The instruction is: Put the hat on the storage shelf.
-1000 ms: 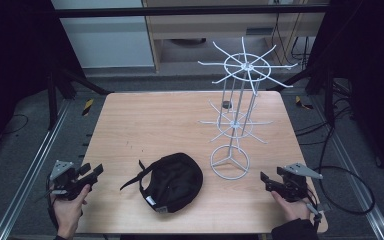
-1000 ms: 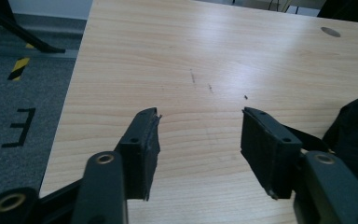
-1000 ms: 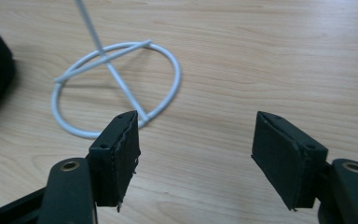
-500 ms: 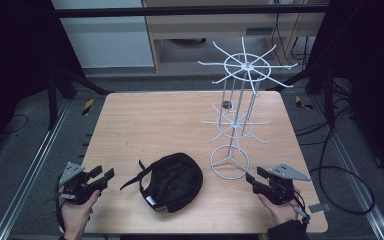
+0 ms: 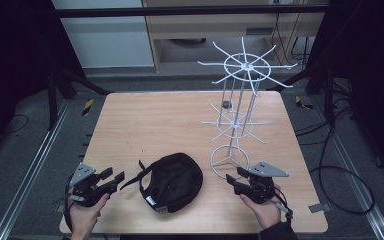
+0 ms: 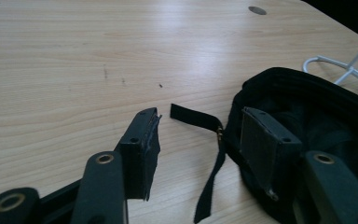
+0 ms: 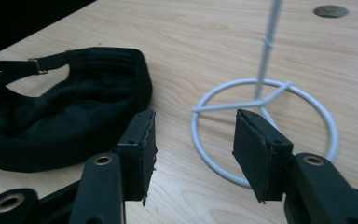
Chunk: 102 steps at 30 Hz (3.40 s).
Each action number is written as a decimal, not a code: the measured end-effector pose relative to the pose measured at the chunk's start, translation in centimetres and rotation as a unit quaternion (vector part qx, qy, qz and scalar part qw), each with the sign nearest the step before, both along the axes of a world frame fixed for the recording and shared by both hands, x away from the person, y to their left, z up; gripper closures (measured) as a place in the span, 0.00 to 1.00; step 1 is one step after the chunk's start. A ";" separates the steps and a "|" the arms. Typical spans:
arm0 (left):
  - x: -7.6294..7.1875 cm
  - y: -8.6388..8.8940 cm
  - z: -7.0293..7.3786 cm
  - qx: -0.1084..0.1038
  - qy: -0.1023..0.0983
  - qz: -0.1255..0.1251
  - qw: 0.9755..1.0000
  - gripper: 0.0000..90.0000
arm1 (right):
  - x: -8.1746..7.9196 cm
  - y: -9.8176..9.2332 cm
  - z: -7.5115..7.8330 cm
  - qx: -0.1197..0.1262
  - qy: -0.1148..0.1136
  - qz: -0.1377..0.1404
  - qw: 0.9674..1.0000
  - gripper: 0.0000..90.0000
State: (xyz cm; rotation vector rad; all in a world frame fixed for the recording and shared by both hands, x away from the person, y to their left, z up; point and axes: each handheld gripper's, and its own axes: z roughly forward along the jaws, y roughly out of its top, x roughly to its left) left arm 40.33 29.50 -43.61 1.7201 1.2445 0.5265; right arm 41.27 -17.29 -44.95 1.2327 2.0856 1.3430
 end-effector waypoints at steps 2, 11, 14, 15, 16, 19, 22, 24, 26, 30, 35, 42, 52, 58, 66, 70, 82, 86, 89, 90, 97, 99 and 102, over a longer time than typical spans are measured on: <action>-0.2 -0.6 0.1 -0.001 0.000 -0.007 1.000 0.53 | 0.3 1.2 0.2 -0.001 -0.003 0.015 1.000 0.55; -0.7 -2.4 -0.2 0.002 0.022 -0.033 0.999 0.56 | 0.7 4.2 0.3 -0.002 0.000 0.044 0.999 0.56; -0.8 -2.8 -0.3 0.004 0.023 -0.038 0.999 0.56 | 1.0 5.3 0.3 -0.007 0.000 0.053 0.999 0.57; -0.9 -3.1 -0.3 0.004 0.025 -0.041 0.999 0.57 | 1.1 5.4 0.3 -0.007 0.000 0.054 0.998 0.57; -1.0 -3.2 -0.3 0.006 0.027 -0.042 0.999 0.57 | 1.2 5.7 0.3 -0.007 0.001 0.055 0.998 0.57; -1.0 -3.6 -0.5 0.009 0.034 -0.044 0.998 0.59 | 1.6 6.3 0.2 -0.011 0.000 0.059 0.998 0.57; -1.0 -4.0 -0.7 0.013 0.041 -0.050 0.998 0.60 | 1.9 6.8 0.1 -0.013 0.006 0.059 0.998 0.57; -1.0 -4.3 -0.9 0.020 0.045 -0.050 0.998 0.60 | 2.1 7.0 0.0 -0.016 0.007 0.058 0.998 0.57; -1.0 -4.7 -1.0 0.025 0.050 -0.051 0.997 0.60 | 2.3 7.3 -0.2 -0.018 0.011 0.057 0.998 0.58; -1.0 -5.2 -1.4 0.037 0.065 -0.052 0.996 0.59 | 2.9 7.9 -0.7 -0.029 0.020 0.058 0.998 0.58; -0.8 -5.8 -2.0 0.048 0.083 -0.056 0.994 0.58 | 3.4 8.7 -1.5 -0.041 0.036 0.058 0.997 0.58; -0.6 -6.4 -2.9 0.063 0.109 -0.060 0.990 0.58 | 3.7 9.4 -2.6 -0.059 0.057 0.059 0.995 0.59; -0.1 -6.9 -4.3 0.093 0.163 -0.062 0.980 0.62 | 3.8 10.3 -3.5 -0.075 0.079 0.066 0.992 0.66; 0.0 -7.1 -4.7 0.105 0.175 -0.060 0.977 0.78 | 4.0 10.7 -3.6 -0.079 0.094 0.059 0.991 0.79; 0.4 -7.0 -4.8 0.102 0.174 -0.060 0.978 0.94 | 3.8 10.5 -2.9 -0.056 0.084 0.050 0.994 0.93; 0.7 -6.9 -4.7 0.106 0.162 -0.057 0.979 0.97 | 3.4 10.4 -1.6 -0.039 0.041 0.055 0.997 0.93; 4.3 -6.4 -4.1 0.077 0.104 -0.027 0.991 0.98 | 2.2 11.7 2.1 -0.016 -0.094 0.073 0.993 0.93; 5.2 -6.4 -4.1 0.063 0.091 -0.022 0.994 0.98 | 1.9 12.1 2.6 -0.026 -0.116 0.086 0.989 0.93; 5.8 -6.2 -4.3 0.057 0.084 -0.017 0.995 0.98 | 1.3 12.4 2.5 -0.038 -0.132 0.106 0.985 0.93; 6.0 -6.2 -4.5 0.059 0.084 -0.018 0.995 0.98 | 1.2 12.5 2.4 -0.037 -0.133 0.110 0.984 0.93; 5.8 -6.1 -4.7 0.044 0.092 -0.038 0.994 0.93 | 1.1 11.8 1.2 -0.042 -0.114 0.093 0.988 0.94; 5.4 -6.2 -4.5 0.049 0.088 -0.042 0.994 0.86 | 1.2 11.7 1.2 -0.047 -0.109 0.074 0.990 0.94; 4.5 -6.2 -3.9 0.051 0.081 -0.048 0.994 0.75 | 1.3 11.4 1.1 -0.047 -0.108 0.054 0.992 0.94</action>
